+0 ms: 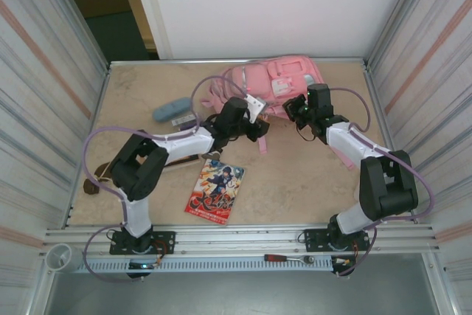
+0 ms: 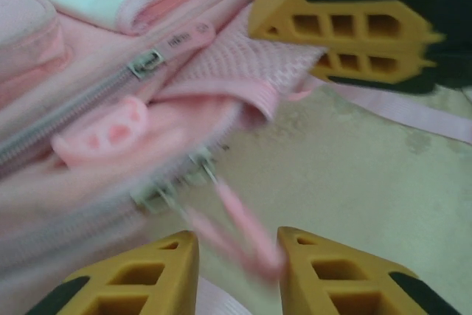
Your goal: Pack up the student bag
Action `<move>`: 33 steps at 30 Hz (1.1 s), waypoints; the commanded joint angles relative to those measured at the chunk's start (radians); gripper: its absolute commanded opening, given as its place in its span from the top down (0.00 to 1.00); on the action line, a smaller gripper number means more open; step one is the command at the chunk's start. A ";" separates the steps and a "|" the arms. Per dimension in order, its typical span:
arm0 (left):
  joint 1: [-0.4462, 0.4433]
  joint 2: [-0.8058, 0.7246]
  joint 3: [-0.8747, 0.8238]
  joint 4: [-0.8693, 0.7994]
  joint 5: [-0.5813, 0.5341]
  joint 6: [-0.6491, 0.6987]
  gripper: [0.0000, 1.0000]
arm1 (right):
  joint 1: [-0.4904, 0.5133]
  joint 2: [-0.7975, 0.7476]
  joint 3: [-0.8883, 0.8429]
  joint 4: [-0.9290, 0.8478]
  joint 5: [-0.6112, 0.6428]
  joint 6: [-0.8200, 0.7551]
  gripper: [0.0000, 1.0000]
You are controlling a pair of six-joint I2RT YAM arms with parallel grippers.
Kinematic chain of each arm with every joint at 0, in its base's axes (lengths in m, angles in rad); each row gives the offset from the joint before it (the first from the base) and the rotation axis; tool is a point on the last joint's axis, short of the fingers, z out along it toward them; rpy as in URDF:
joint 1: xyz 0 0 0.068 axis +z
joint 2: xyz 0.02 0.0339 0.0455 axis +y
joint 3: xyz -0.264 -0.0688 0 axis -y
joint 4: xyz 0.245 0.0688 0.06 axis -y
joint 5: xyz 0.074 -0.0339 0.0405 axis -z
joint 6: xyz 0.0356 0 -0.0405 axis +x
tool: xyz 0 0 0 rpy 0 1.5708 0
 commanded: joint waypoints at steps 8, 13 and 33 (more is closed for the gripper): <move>0.039 -0.118 -0.102 0.039 0.053 -0.081 0.65 | 0.000 -0.015 0.011 0.066 -0.040 -0.003 0.96; 0.033 -0.049 -0.027 0.000 0.044 -0.084 0.67 | 0.001 -0.015 0.019 0.063 -0.042 -0.003 0.95; 0.027 0.111 0.124 -0.031 -0.047 -0.106 0.83 | 0.009 -0.014 0.019 0.068 -0.044 -0.002 0.95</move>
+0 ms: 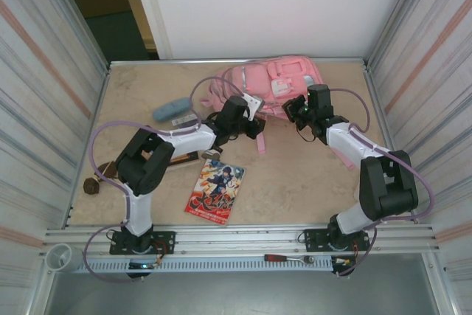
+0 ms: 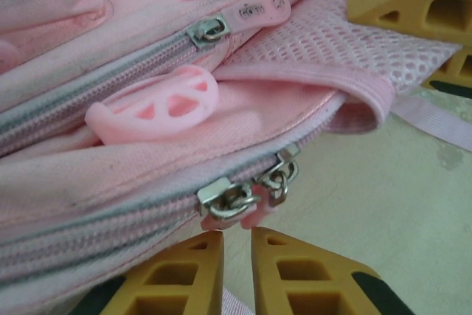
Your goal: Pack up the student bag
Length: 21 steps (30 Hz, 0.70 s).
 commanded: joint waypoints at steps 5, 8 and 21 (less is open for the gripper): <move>-0.004 0.027 0.069 0.004 -0.013 -0.016 0.82 | 0.013 -0.012 0.016 0.066 -0.027 0.000 0.95; -0.004 0.027 0.075 0.006 -0.027 -0.022 0.82 | 0.015 -0.013 0.013 0.068 -0.026 0.000 0.95; 0.012 0.010 0.054 0.001 -0.078 -0.032 1.00 | -0.007 -0.039 -0.009 0.050 -0.010 -0.014 0.95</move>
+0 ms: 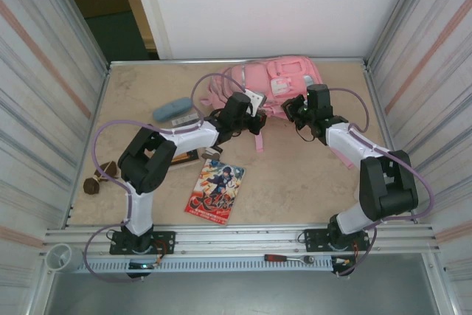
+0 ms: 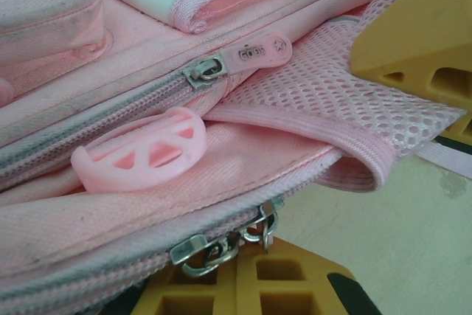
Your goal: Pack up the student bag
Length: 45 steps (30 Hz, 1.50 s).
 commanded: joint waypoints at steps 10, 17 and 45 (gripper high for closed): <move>0.043 -0.126 -0.130 0.008 -0.118 0.018 1.00 | -0.072 -0.086 -0.014 -0.028 0.025 -0.094 0.96; 0.072 -0.166 -0.160 -0.013 -0.123 0.038 1.00 | -0.075 -0.079 -0.026 -0.028 0.012 -0.101 0.96; -0.046 0.014 -0.110 0.221 -0.070 0.237 0.85 | -0.037 -0.067 0.024 0.016 -0.029 -0.033 0.96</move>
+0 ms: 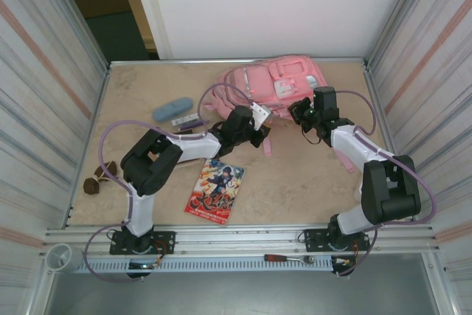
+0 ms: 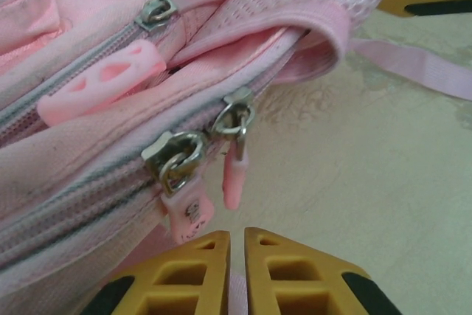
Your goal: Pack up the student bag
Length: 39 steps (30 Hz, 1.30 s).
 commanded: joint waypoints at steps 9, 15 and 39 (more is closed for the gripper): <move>0.020 0.020 0.053 0.041 -0.036 0.007 0.79 | 0.017 -0.023 0.048 0.067 -0.022 0.017 0.96; 0.030 0.024 0.095 0.037 -0.011 -0.025 0.80 | 0.023 -0.022 0.034 0.071 -0.018 0.017 0.96; 0.071 -0.023 0.035 0.049 -0.081 -0.148 1.00 | 0.009 -0.017 0.014 0.058 -0.005 -0.007 0.97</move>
